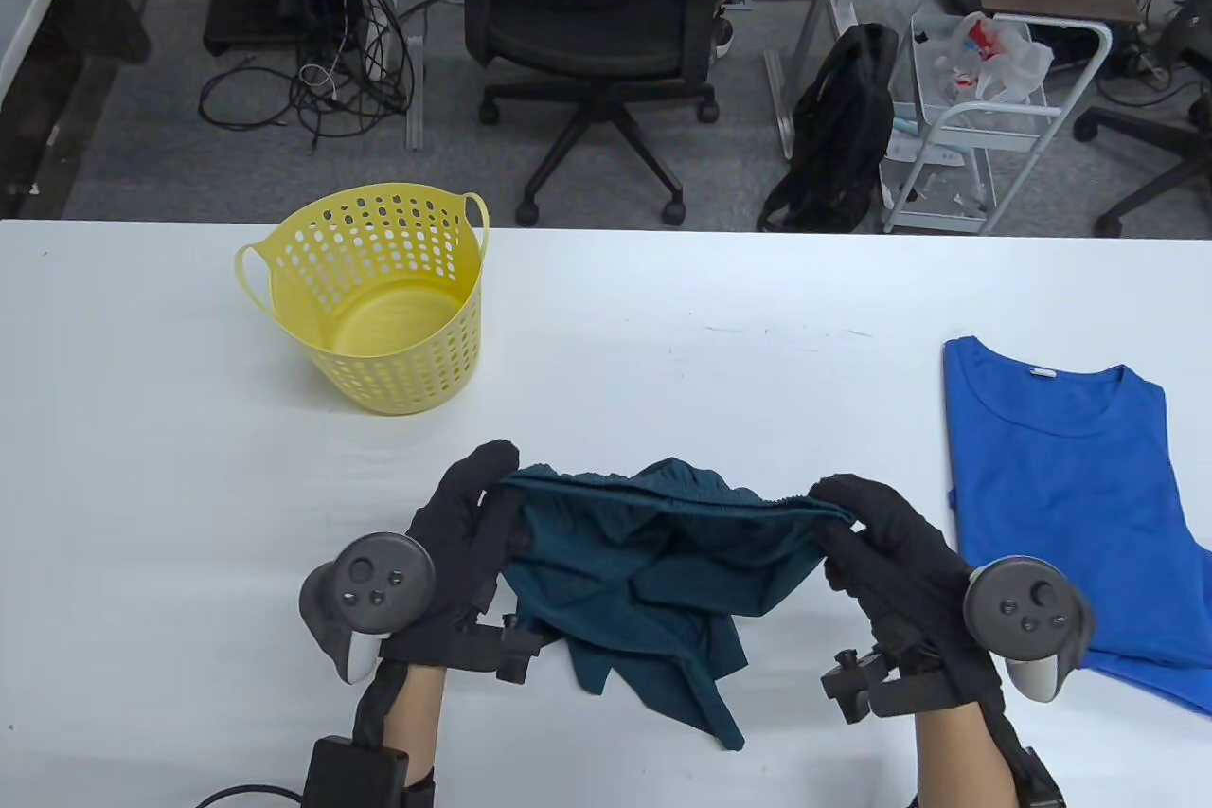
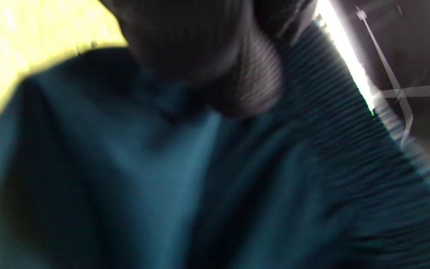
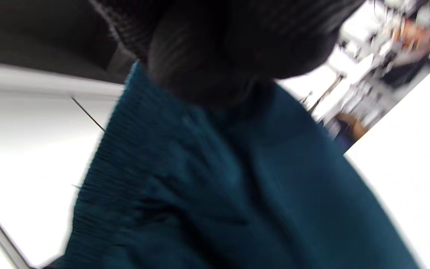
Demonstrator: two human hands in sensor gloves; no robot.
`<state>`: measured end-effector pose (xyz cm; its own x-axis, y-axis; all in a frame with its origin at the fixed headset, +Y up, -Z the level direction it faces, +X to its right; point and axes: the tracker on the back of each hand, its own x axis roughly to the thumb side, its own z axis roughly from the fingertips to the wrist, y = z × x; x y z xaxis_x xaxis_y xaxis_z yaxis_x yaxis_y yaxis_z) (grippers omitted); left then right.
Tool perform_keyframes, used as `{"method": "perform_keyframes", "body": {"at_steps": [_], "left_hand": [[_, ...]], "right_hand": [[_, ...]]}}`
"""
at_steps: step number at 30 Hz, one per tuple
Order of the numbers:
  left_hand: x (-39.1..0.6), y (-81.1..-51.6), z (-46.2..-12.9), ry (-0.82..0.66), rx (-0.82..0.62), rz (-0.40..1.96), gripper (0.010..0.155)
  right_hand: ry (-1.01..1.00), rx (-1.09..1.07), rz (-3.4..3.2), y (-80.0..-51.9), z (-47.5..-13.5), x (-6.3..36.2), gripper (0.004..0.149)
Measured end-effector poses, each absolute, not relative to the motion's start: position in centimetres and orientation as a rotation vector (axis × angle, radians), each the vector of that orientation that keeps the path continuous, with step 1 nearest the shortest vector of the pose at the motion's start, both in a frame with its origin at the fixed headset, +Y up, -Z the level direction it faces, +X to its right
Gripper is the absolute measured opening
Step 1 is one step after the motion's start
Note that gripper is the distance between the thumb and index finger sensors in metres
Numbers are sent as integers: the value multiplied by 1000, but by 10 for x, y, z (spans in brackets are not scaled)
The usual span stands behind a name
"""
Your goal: Fold and stack clothes and towels from laundry basket
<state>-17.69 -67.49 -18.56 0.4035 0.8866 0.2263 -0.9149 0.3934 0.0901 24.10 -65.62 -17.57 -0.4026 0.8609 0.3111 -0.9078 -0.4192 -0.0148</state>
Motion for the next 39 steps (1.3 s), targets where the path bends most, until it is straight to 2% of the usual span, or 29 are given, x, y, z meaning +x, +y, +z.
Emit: {"method": "perform_keyframes", "body": {"at_steps": [2, 5, 6, 9, 12, 16, 19, 22, 24, 25, 26, 28, 30, 31, 32, 33, 34, 37, 39], "left_hand": [[-177, -676, -187, -186, 203, 1334, 50], [-179, -671, -185, -265, 189, 1385, 66], [-180, -668, -184, -262, 214, 1366, 66], [-183, -663, -180, -222, 292, 1230, 53], [-181, -660, -178, -215, 271, 1115, 49], [-182, -653, -177, -316, 193, 1194, 51], [-185, -642, -176, -511, 34, 1355, 56], [-191, -641, -177, -544, -108, 1435, 70], [-197, -650, -185, -599, -319, 1364, 78], [-200, -659, -190, -589, -442, 1313, 74], [-203, -669, -195, -497, -474, 1271, 61], [-199, -684, -208, -305, -493, 1162, 51], [-184, -686, -238, -96, -434, 991, 49], [-178, -672, -248, -81, -307, 903, 49], [-172, -649, -256, -149, -94, 827, 49], [-168, -636, -258, -180, 25, 818, 49], [-160, -598, -255, -236, 335, 807, 48], [-162, -538, -239, -393, 645, 788, 49], [-165, -520, -226, -478, 709, 823, 49]], "right_hand": [[-76, 367, 1816, -662, -179, 239, 44], [20, 376, 1656, -667, -182, 240, 45], [37, 391, 1654, -667, -183, 241, 45], [51, 381, 1659, -666, -182, 245, 46], [82, 399, 1670, -666, -182, 244, 47], [226, 523, 1366, -666, -184, 243, 49], [332, 604, 1099, -662, -182, 242, 53], [388, 547, 1186, -663, -182, 244, 62], [403, 467, 1325, -670, -185, 248, 63], [425, 417, 1401, -675, -188, 251, 58], [453, 358, 1523, -680, -192, 255, 51], [489, 211, 1796, -689, -203, 253, 47], [522, 8, 1988, -690, -231, 245, 46], [400, 5, 2000, -678, -239, 246, 46], [149, 30, 1972, -656, -242, 242, 45], [22, 76, 1958, -644, -242, 239, 44], [-283, 252, 1964, -607, -237, 235, 44], [-781, 480, 1955, -556, -213, 238, 43], [-857, 598, 1928, -541, -195, 243, 44]]}}
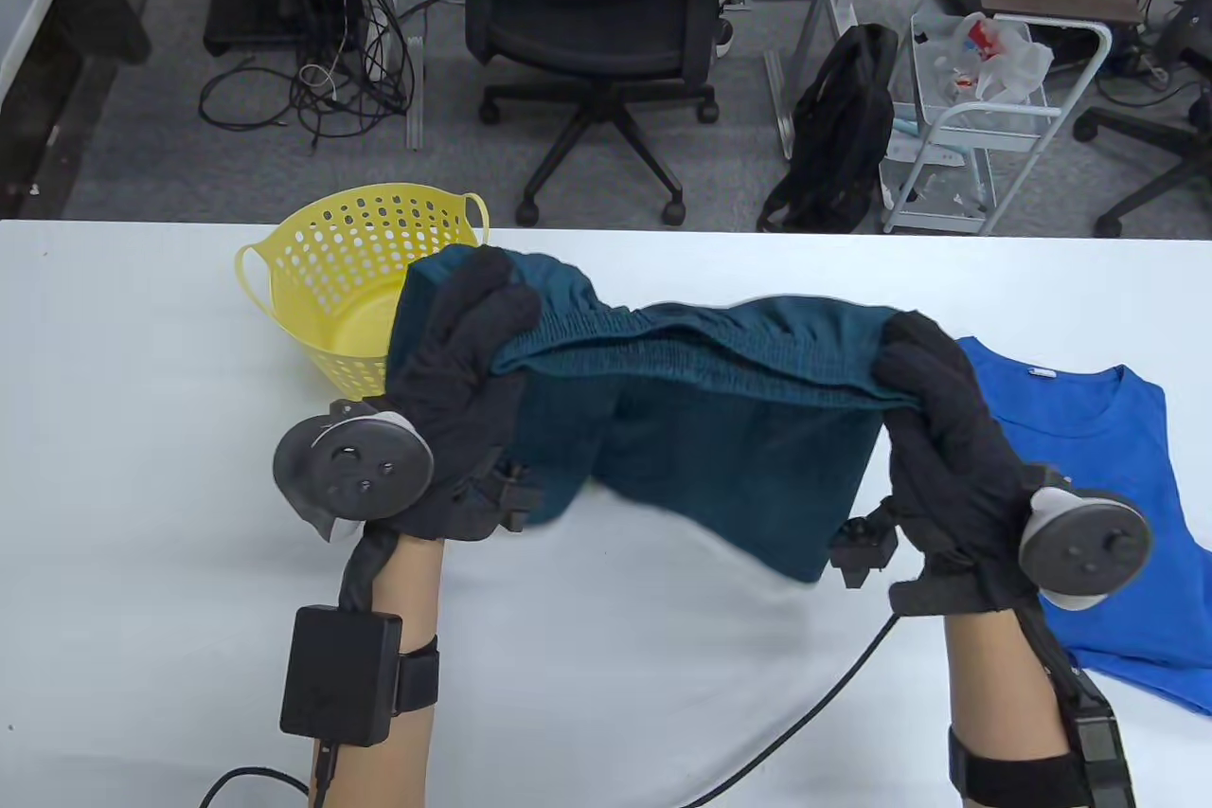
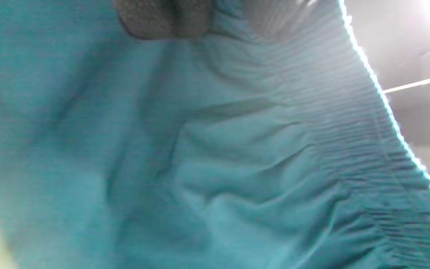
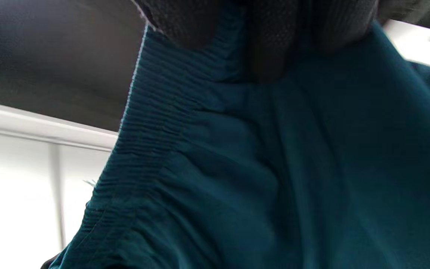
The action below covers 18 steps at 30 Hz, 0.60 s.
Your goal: Fold and stack clothes and towels from laundry basket
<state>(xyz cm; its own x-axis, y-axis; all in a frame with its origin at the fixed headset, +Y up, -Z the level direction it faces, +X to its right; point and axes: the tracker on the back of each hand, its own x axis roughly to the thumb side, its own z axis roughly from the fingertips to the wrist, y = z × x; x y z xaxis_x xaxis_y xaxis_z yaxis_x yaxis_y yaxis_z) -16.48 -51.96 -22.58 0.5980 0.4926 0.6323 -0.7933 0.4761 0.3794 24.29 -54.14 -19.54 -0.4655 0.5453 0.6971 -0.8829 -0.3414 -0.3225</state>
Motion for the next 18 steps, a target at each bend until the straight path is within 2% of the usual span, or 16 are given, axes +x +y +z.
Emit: {"method": "perform_keyframes", "body": {"at_steps": [3, 5, 7, 8, 9, 11, 13, 16, 18], "left_hand": [[-164, -529, -208, -564, 664, 795, 49], [-159, -558, -199, -558, 571, 691, 50], [-151, -605, -193, -522, 411, 575, 51], [-148, -621, -192, -499, 341, 540, 52], [-142, -654, -192, -472, 172, 476, 53], [-131, -702, -193, -456, -75, 395, 55], [-119, -741, -191, -443, -227, 327, 56], [-108, -766, -190, -466, -367, 174, 58], [-106, -773, -187, -490, -505, 109, 75]], "right_hand": [[-819, 642, 1931, -548, -182, 253, 43], [-715, 621, 1985, -573, -180, 261, 44], [-505, 561, 2141, -612, -177, 268, 44], [-463, 532, 2183, -622, -177, 269, 44], [-337, 459, 2298, -645, -177, 270, 44], [-38, 376, 2476, -682, -181, 269, 44], [268, 320, 2614, -717, -184, 263, 45], [528, 347, 2738, -747, -183, 254, 47], [803, 284, 2811, -755, -180, 251, 63]]}}
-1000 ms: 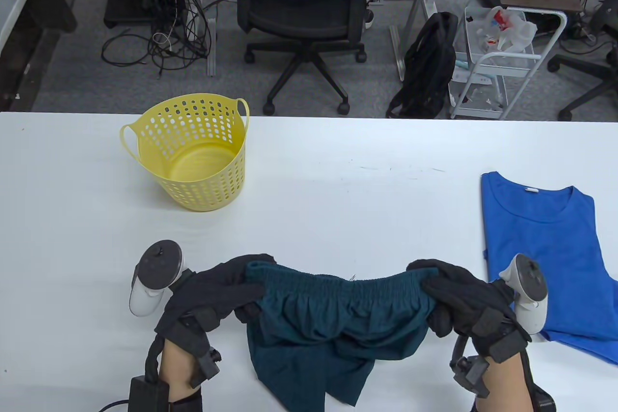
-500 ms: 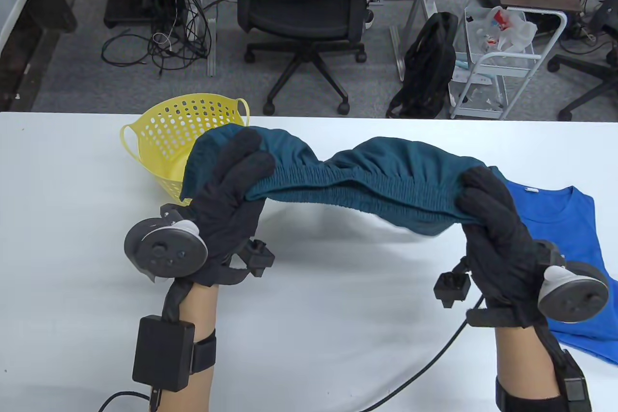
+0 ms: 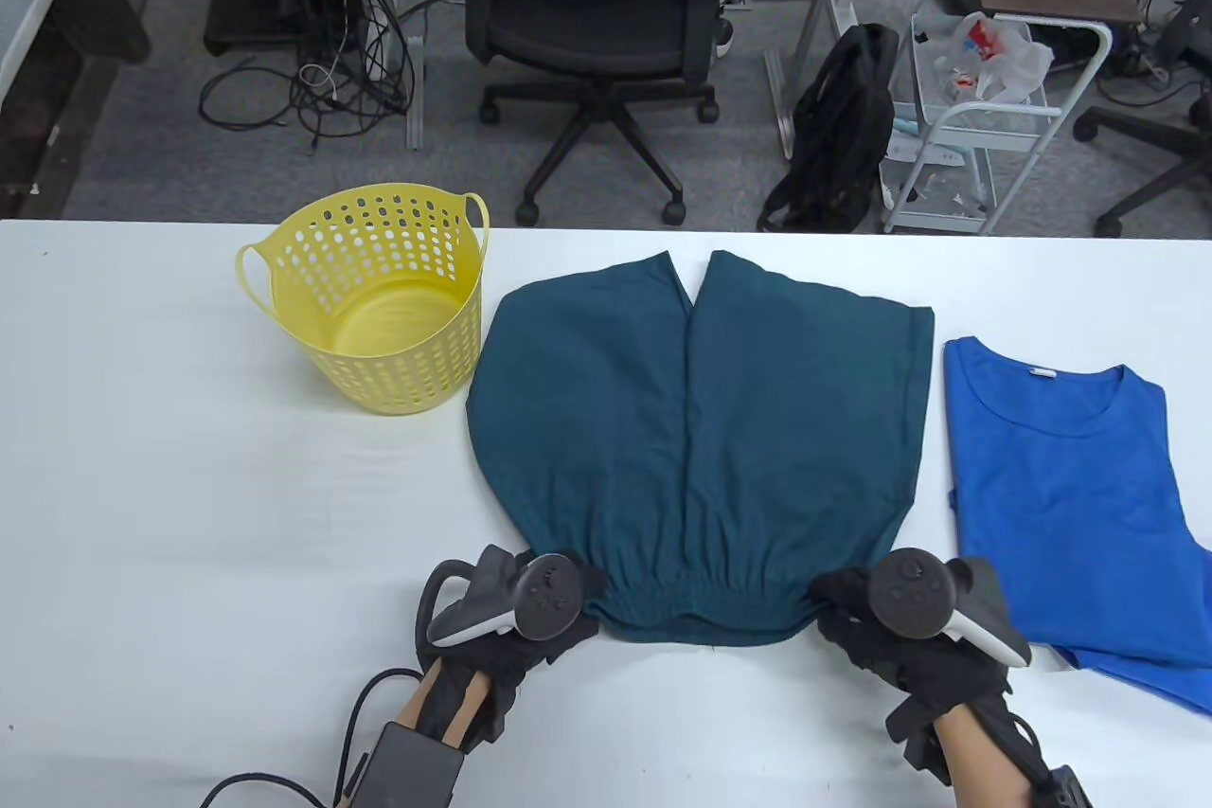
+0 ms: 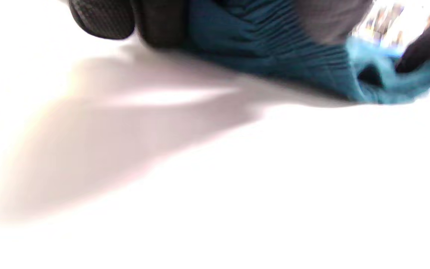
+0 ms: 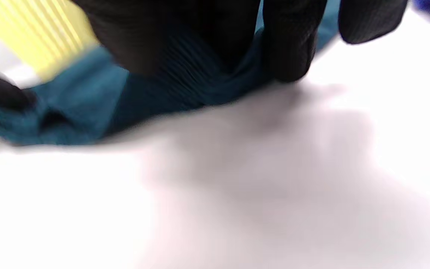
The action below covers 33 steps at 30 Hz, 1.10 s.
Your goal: Fold and stack clothes and towels from laundry basket
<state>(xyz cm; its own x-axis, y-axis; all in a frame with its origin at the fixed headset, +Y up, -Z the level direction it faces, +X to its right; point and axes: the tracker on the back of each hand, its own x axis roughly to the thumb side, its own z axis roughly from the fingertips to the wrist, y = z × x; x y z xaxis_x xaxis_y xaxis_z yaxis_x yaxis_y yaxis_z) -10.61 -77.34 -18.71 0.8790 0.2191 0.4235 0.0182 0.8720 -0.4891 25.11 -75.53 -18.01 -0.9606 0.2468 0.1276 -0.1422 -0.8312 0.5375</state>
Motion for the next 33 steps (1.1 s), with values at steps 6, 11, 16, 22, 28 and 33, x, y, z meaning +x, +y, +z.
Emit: {"method": "perform_keyframes", "body": {"at_steps": [6, 11, 16, 22, 28, 33], "left_hand": [[-109, -777, -182, -348, -305, 197, 50], [-100, -779, -179, -355, -454, -72, 81], [-97, -775, -170, -409, -601, -89, 95], [-85, -701, -239, -270, -364, 182, 60], [2, -726, -348, -393, -401, 117, 69], [28, -767, -389, -264, -491, -331, 72]], "right_hand": [[585, 192, 3016, -764, -177, 235, 46], [717, 193, 3102, -764, -173, 227, 71], [738, 175, 3133, -755, -170, 227, 77], [472, 531, 2913, -720, -155, 203, 71], [801, 803, 2769, -757, -154, 178, 61], [777, 774, 2868, -755, -154, 184, 56]]}}
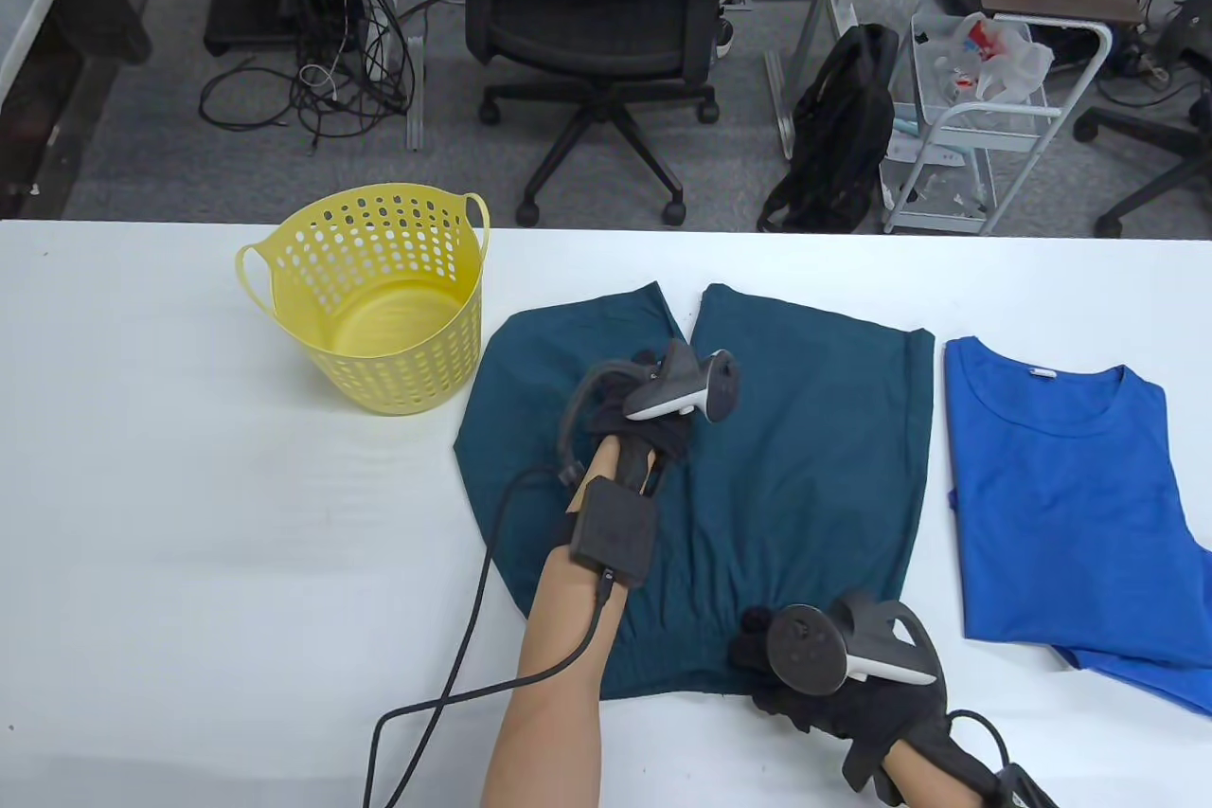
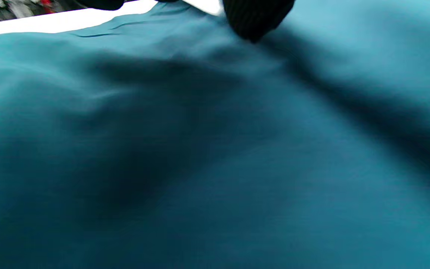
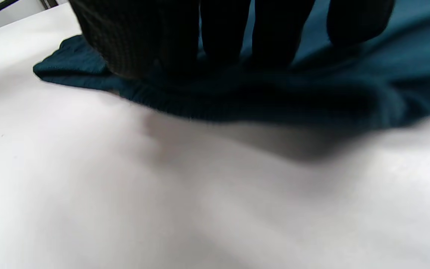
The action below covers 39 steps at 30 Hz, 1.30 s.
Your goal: Fold and stack clothes and towels from laundry basket
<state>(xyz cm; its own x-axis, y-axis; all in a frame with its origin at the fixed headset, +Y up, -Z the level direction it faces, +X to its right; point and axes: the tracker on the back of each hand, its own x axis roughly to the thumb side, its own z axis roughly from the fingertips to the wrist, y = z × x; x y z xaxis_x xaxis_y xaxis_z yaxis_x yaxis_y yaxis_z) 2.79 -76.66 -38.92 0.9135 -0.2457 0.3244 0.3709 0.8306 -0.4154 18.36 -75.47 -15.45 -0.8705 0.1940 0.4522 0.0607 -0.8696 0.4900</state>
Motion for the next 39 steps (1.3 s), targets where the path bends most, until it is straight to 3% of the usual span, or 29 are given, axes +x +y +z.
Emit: {"method": "perform_keyframes", "body": {"at_steps": [3, 6, 9, 11, 14, 16, 18, 20, 21, 24, 30, 32, 34, 35, 37, 39], "left_hand": [[14, -773, -387, -276, -460, -355, 78], [-17, -770, -368, -326, -341, -280, 64], [-48, -768, -346, -360, -399, -187, 57], [-74, -769, -325, -383, -509, -112, 57], [-96, -766, -299, -419, -547, -74, 59], [-107, -764, -279, -435, -460, -147, 65], [-116, -765, -263, -446, -374, -262, 80], [-124, -769, -253, -415, -372, -349, 91], [-132, -771, -246, -367, -422, -364, 84], [-143, -771, -237, -340, -397, -274, 77], [-153, -773, -231, -433, -343, -227, 61], [-153, -773, -234, -432, -313, -194, 77], [-154, -772, -242, -392, -291, -200, 106], [-153, -772, -248, -381, -313, -204, 111], [-153, -774, -262, -346, -390, -173, 116], [-155, -778, -272, -302, -489, -133, 104]], "right_hand": [[766, 676, 2941, -752, -158, 196, 52], [709, 508, 3065, -748, -164, 210, 56], [663, 370, 3218, -748, -168, 217, 65], [652, 277, 3287, -752, -172, 221, 76], [651, 182, 3378, -759, -177, 222, 77], [655, 154, 3398, -762, -182, 221, 75], [665, 135, 3407, -763, -187, 221, 73], [686, 107, 3442, -766, -193, 220, 71], [702, 87, 3466, -768, -201, 219, 69], [737, 56, 3478, -770, -212, 215, 68], [752, -27, 3588, -778, -244, 207, 67], [715, -73, 3619, -778, -249, 207, 67], [652, -77, 3629, -779, -253, 209, 68], [617, -84, 3628, -780, -255, 211, 68], [587, -94, 3609, -780, -258, 216, 68], [601, -121, 3559, -779, -260, 221, 67]]}}
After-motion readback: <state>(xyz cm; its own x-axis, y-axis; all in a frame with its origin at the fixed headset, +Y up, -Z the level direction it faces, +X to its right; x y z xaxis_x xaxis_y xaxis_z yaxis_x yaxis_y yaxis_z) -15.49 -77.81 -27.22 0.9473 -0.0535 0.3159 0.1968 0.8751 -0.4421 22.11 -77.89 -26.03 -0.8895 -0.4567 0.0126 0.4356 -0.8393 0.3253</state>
